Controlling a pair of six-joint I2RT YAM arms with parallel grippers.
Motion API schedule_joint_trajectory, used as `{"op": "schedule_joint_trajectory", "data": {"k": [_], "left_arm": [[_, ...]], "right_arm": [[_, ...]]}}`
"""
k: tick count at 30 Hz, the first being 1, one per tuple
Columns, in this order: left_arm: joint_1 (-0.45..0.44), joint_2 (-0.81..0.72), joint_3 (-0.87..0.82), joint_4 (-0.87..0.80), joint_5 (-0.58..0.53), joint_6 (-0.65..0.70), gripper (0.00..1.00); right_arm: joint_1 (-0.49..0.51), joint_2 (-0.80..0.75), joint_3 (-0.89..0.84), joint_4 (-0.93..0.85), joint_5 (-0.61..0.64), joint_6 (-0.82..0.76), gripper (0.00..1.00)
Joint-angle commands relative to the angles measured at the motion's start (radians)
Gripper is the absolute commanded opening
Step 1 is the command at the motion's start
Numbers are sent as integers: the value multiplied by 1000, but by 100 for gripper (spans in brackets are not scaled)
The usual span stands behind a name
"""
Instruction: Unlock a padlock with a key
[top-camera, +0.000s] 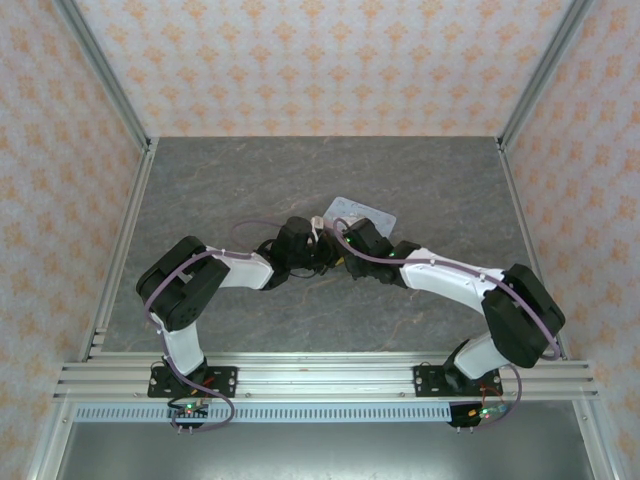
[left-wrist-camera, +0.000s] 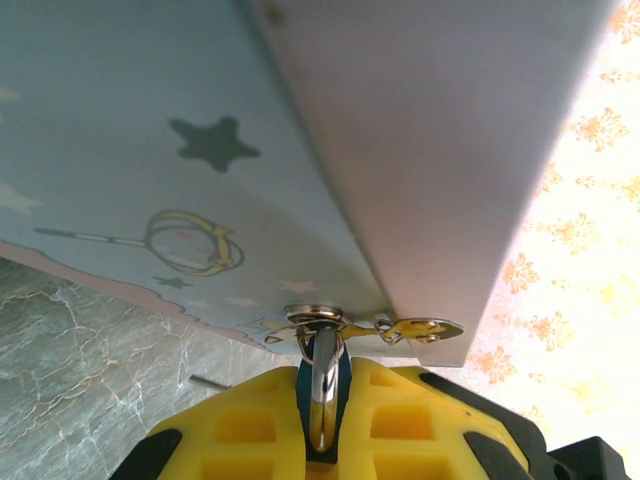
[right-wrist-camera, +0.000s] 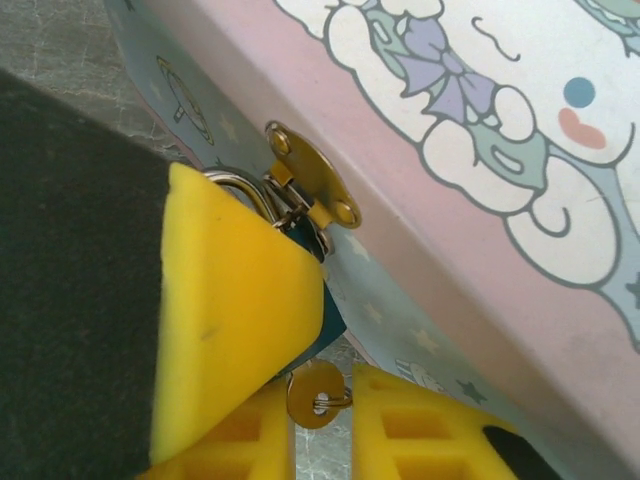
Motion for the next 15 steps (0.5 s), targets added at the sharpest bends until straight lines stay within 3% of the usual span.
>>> {"op": "schedule_joint_trajectory", "data": {"k": [1, 3, 8, 11, 15], "left_arm": [[-7, -6, 20, 24, 35, 8, 0], [-6, -5, 18, 24, 35, 9, 0], [-7, -5, 4, 26, 32, 8, 0], [-6, -5, -2, 19, 23, 12, 0], [-6, -2, -2, -20, 8, 44, 0]], "right_arm": [[1, 18, 55, 34, 58, 8, 7], [0, 17, 63, 36, 37, 11, 0], [-11, -5, 55, 53, -66, 36, 2], [-17, -43, 30, 49, -123, 66, 46], [-41, -145, -59, 75, -199, 158, 54]]}}
